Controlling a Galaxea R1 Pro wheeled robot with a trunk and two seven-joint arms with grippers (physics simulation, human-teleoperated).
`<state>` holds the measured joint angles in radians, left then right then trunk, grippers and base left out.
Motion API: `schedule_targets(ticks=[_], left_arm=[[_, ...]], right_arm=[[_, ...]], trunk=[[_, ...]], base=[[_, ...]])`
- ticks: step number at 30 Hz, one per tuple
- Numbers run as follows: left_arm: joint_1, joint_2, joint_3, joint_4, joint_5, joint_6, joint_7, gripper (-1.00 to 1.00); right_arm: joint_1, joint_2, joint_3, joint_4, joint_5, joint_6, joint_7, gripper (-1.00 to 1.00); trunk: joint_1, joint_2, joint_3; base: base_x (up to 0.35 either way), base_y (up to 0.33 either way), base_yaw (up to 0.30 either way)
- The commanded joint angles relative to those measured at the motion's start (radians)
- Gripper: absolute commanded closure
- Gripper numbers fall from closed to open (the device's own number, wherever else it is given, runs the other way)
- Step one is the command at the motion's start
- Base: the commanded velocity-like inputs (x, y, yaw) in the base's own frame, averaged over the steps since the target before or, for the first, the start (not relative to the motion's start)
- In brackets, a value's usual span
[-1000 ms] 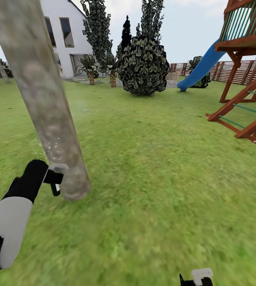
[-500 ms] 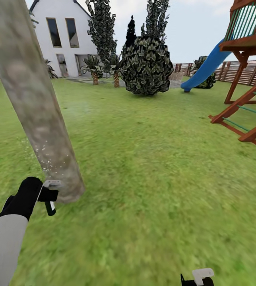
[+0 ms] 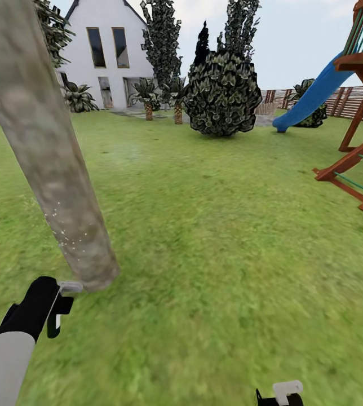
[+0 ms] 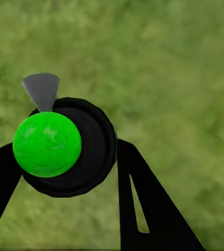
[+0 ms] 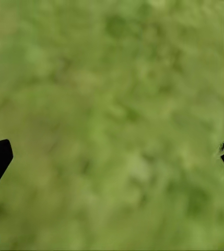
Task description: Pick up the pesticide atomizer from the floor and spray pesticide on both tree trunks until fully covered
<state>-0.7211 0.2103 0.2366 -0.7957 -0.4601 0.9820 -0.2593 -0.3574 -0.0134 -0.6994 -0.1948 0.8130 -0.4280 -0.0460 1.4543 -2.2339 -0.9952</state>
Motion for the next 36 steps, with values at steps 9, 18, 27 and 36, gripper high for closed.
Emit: schedule_targets(ticks=[9, 18, 27, 36], left_arm=[[0.02, -0.011, 0.098, 0.002, 0.007, -0.131, 0.006, 1.0], [0.021, -0.036, 0.103, 0.001, 0.008, -0.138, 0.006, 1.0], [0.021, -0.04, 0.102, 0.001, 0.009, -0.138, 0.006, 1.0], [0.021, -0.037, 0.104, -0.008, 0.007, -0.138, 0.008, 1.0]], right_arm=[[0.0, 0.001, 0.001, 0.0, 0.0, 0.0, 0.0, -1.0], [0.0, 0.001, 0.001, 0.002, 0.001, 0.0, 0.0, -1.0], [0.0, 0.001, 0.001, 0.002, 0.001, 0.0, 0.0, -1.0], [0.0, 0.001, 0.003, 0.003, 0.001, 0.0, 0.0, -1.0]], trunk=[[0.0, 0.0, 0.0], [0.0, 0.0, 0.0], [0.0, 0.0, 0.0], [0.0, 0.0, 0.0]], base=[[0.053, -0.268, 0.144], [0.173, -0.245, 0.177], [0.215, -0.224, 0.001], [0.206, -0.223, 0.176]])
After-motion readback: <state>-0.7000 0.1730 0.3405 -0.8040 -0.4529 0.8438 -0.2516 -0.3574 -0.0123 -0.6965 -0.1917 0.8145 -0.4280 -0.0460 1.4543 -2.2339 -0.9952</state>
